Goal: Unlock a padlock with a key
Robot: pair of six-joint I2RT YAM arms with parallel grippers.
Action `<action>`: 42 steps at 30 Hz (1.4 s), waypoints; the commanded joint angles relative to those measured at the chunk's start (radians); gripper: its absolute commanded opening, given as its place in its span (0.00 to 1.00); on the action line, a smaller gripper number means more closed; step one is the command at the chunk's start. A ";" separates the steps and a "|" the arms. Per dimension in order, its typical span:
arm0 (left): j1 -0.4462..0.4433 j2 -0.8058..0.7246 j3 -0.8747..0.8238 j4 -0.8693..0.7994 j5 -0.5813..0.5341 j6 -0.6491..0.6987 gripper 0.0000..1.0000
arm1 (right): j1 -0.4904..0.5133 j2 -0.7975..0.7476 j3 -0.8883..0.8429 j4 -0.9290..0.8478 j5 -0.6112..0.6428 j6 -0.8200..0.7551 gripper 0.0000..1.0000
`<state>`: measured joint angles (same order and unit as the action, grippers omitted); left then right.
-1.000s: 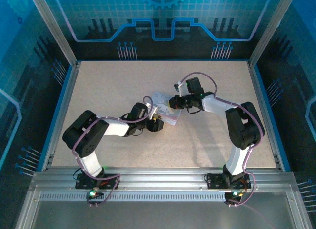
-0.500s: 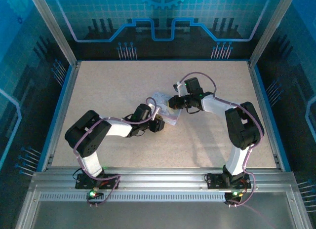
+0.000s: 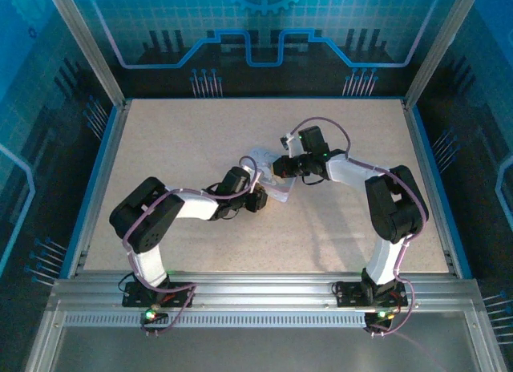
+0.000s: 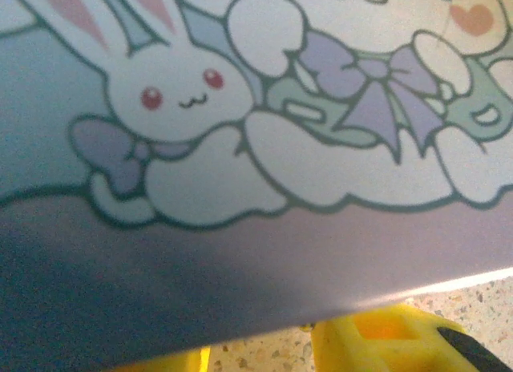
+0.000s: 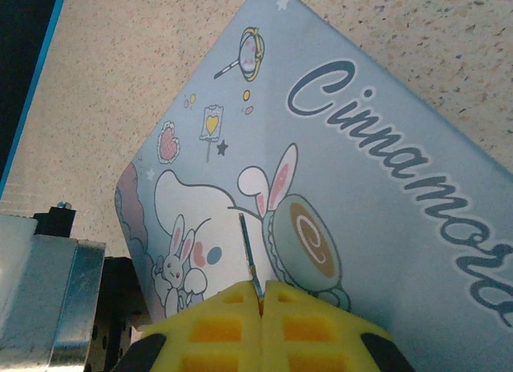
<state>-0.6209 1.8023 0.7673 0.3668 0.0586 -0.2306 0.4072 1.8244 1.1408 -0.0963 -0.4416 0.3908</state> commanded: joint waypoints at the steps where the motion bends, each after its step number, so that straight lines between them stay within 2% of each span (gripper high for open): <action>1: -0.017 0.021 0.038 0.002 -0.015 -0.003 0.37 | 0.013 0.024 -0.009 -0.094 0.045 -0.019 0.00; 19: -0.058 0.016 0.051 -0.020 -0.125 0.009 0.41 | 0.015 0.024 -0.010 -0.086 0.041 -0.013 0.00; 26: -0.060 0.010 0.060 -0.021 -0.123 0.009 0.30 | 0.018 0.017 -0.013 -0.082 0.046 -0.011 0.00; 34: -0.059 -0.033 0.071 -0.059 -0.100 -0.011 0.27 | 0.019 -0.055 -0.021 -0.049 0.066 -0.016 0.00; 42: -0.060 -0.080 0.144 -0.205 -0.060 -0.090 0.24 | 0.010 -0.197 -0.076 -0.080 0.098 -0.060 0.00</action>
<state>-0.6727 1.7729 0.8639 0.2127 -0.0406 -0.2722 0.4179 1.6943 1.0981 -0.1383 -0.3668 0.3676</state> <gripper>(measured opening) 0.259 0.041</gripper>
